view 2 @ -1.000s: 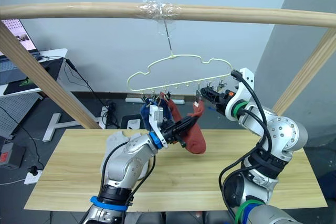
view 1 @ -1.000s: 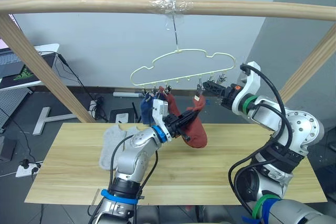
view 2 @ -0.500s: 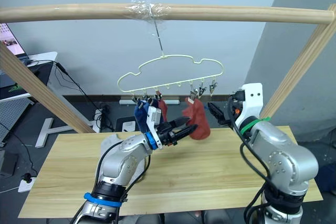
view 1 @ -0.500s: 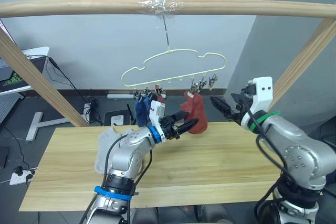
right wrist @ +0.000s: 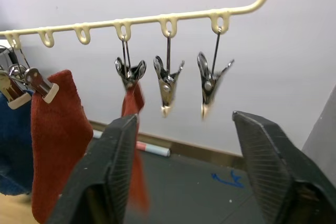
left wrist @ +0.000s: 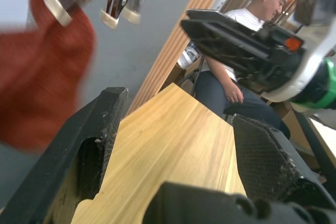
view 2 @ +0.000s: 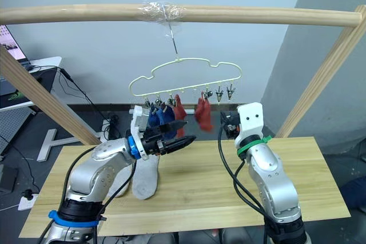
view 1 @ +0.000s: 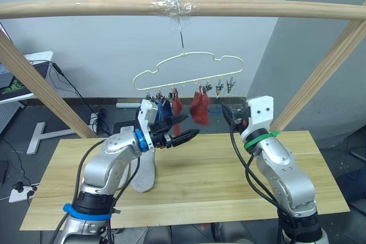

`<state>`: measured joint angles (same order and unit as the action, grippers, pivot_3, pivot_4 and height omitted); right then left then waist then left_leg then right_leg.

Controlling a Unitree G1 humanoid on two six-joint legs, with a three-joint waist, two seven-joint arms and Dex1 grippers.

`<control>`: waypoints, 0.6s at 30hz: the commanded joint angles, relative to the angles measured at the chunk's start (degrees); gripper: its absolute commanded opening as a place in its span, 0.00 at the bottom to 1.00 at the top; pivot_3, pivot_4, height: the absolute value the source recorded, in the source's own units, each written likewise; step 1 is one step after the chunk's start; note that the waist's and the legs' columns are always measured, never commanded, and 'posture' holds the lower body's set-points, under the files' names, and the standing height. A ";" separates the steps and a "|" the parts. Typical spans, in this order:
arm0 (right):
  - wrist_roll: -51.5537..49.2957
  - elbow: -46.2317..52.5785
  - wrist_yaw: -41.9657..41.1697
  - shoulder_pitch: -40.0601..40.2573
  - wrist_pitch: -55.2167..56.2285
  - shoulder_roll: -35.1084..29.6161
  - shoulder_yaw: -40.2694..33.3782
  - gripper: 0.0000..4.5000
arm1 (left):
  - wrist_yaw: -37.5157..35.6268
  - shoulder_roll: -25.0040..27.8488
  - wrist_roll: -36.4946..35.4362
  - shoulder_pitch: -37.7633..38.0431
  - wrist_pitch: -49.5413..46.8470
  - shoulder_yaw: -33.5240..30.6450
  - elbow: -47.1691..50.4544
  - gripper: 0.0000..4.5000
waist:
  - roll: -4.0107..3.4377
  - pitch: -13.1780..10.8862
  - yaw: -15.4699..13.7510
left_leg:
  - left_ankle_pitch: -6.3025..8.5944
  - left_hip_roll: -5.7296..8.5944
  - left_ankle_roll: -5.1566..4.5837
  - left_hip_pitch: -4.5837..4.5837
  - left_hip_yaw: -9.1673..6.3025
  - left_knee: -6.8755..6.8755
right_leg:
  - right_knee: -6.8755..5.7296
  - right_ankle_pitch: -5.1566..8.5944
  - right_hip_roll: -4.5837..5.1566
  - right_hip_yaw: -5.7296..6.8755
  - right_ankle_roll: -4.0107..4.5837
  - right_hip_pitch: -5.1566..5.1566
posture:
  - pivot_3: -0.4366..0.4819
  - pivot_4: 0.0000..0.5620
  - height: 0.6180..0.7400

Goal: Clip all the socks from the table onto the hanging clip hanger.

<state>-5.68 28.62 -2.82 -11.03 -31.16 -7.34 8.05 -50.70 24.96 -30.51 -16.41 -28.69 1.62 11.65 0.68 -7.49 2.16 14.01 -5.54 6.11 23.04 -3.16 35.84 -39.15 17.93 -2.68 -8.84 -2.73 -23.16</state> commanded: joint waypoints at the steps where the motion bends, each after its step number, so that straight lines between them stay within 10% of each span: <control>1: 1.16 -0.08 0.14 -1.62 2.93 0.62 -0.37 0.68 | -0.87 1.08 -1.75 -0.35 -0.55 -1.10 2.35 0.82 | 0.00 0.00 -0.36 | 0.00 0.00 0.00 0.00 0.00 0.00 | 0.00 0.00 0.00 0.00 0.00 0.00 | 0.58 0.19 1.00; 4: 1.62 -2.05 0.13 -2.74 3.64 1.30 -0.17 0.50 | -0.57 1.32 -1.67 -0.34 -0.16 -1.05 1.89 0.82 | 0.00 0.00 -0.49 | 0.00 0.00 0.00 0.00 0.00 0.00 | 0.00 -0.01 0.00 0.00 0.01 0.00 | 0.58 0.19 1.00; 18: 3.81 -13.81 1.74 -9.20 8.65 5.75 -1.26 0.50 | -0.21 2.12 -2.29 -0.64 -0.48 -1.62 2.90 0.82 | 0.00 -0.01 -0.68 | 0.00 0.00 0.00 -0.01 0.01 0.01 | -0.06 -0.01 0.00 0.00 0.03 0.00 | 0.60 0.22 1.00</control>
<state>-2.58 14.25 -1.76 -19.03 -24.26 -1.88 7.83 -50.71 26.70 -31.49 -16.43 -29.55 1.51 12.66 0.68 -7.50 1.47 14.01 -5.55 6.11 23.03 -3.15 35.84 -39.21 17.91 -2.68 -8.84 -2.70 -23.16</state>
